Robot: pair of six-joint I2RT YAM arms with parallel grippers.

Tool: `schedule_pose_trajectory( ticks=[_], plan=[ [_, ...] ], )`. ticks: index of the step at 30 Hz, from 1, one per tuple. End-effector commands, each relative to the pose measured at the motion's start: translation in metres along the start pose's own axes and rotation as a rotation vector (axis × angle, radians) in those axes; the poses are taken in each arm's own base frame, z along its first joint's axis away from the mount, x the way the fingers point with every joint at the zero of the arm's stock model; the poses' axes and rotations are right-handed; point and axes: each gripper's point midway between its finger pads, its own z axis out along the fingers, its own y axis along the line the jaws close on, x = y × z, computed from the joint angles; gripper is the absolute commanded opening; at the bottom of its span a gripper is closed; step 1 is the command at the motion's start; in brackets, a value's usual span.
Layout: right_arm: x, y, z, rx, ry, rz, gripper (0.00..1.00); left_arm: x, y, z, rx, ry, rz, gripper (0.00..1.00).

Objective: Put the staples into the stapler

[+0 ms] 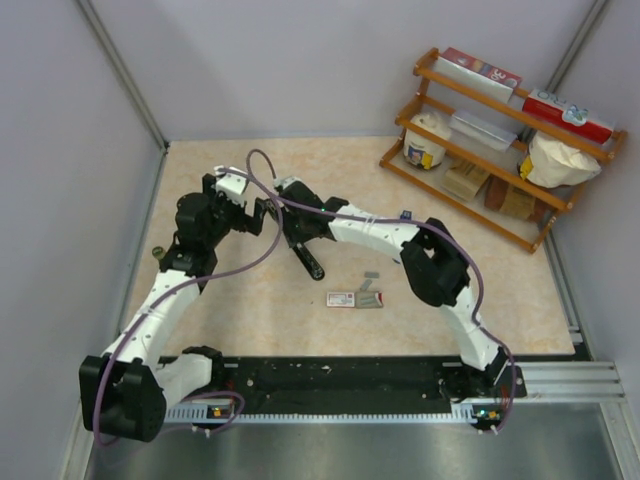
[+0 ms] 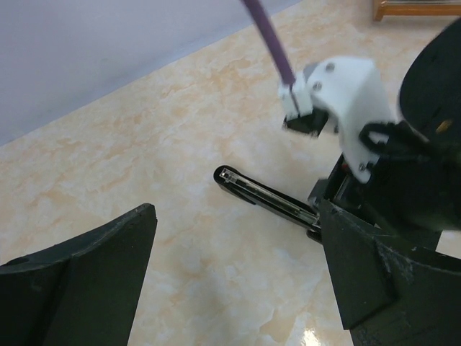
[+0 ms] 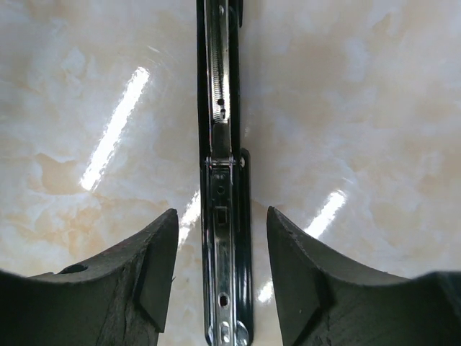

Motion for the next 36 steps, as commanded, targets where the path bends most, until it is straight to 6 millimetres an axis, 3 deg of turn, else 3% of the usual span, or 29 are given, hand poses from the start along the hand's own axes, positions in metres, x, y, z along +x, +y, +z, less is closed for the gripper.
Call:
schedule_pose_trajectory(
  ticks=[1,4,7,10,12,16,20,23,36],
  plan=[
    [-0.079,-0.02,-0.083,-0.033,-0.208,-0.016,0.52,-0.022,-0.005,-0.006,0.031,-0.102,0.019,0.99],
    [-0.09,-0.059,-0.107,-0.007,-0.241,-0.08,0.52,-0.022,-0.013,-0.003,0.088,-0.094,0.05,0.99],
    [-0.083,-0.107,-0.129,0.056,-0.23,-0.115,0.52,-0.022,-0.024,0.0,0.164,-0.075,0.086,0.99],
    [-0.056,-0.158,-0.143,0.159,-0.172,-0.132,0.52,-0.024,-0.028,0.005,0.192,-0.071,0.112,0.99],
    [-0.028,-0.192,-0.148,0.24,-0.123,-0.09,0.52,-0.026,-0.028,0.008,0.19,-0.075,0.117,0.99],
    [0.02,-0.238,-0.151,0.285,-0.041,0.089,0.51,-0.03,-0.029,0.011,0.194,-0.09,0.123,0.99],
    [0.049,-0.251,-0.144,0.26,0.025,0.168,0.46,-0.034,-0.034,0.014,0.207,-0.101,0.124,0.99],
    [0.052,-0.243,-0.142,0.225,0.033,0.184,0.46,-0.034,-0.04,0.016,0.221,-0.097,0.123,0.99],
    [0.072,-0.242,-0.114,0.207,0.116,0.245,0.51,-0.027,-0.051,0.016,0.246,-0.094,0.117,0.99]
  ],
)
